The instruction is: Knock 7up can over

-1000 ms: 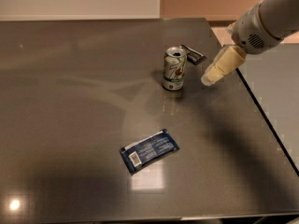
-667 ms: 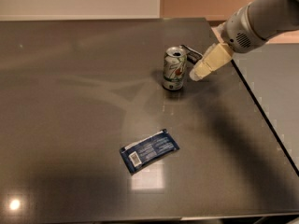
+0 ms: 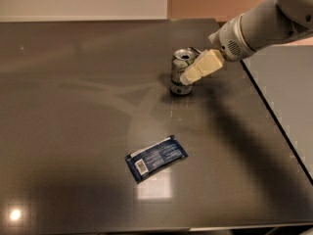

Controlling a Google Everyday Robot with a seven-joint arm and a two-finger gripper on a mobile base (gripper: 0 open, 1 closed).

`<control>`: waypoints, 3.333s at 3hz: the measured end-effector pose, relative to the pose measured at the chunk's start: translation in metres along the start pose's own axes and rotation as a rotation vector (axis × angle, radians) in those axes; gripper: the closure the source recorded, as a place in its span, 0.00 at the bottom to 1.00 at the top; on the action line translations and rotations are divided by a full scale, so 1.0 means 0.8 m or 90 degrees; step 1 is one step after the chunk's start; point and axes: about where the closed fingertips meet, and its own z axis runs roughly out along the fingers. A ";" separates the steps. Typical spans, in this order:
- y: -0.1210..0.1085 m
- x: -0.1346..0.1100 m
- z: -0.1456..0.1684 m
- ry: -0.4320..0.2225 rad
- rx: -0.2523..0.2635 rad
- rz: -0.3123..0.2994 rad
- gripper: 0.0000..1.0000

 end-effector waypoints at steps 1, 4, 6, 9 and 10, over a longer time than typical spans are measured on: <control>0.002 -0.001 0.022 -0.021 -0.006 0.001 0.00; -0.007 0.007 0.058 -0.059 -0.013 0.010 0.00; -0.008 -0.001 0.058 -0.080 -0.026 0.023 0.17; 0.003 -0.021 0.034 -0.079 -0.053 0.014 0.95; 0.003 -0.032 0.010 -0.006 -0.054 -0.018 1.00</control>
Offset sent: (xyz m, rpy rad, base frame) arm 0.0237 0.0133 -0.0343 0.0814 -0.0502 0.0026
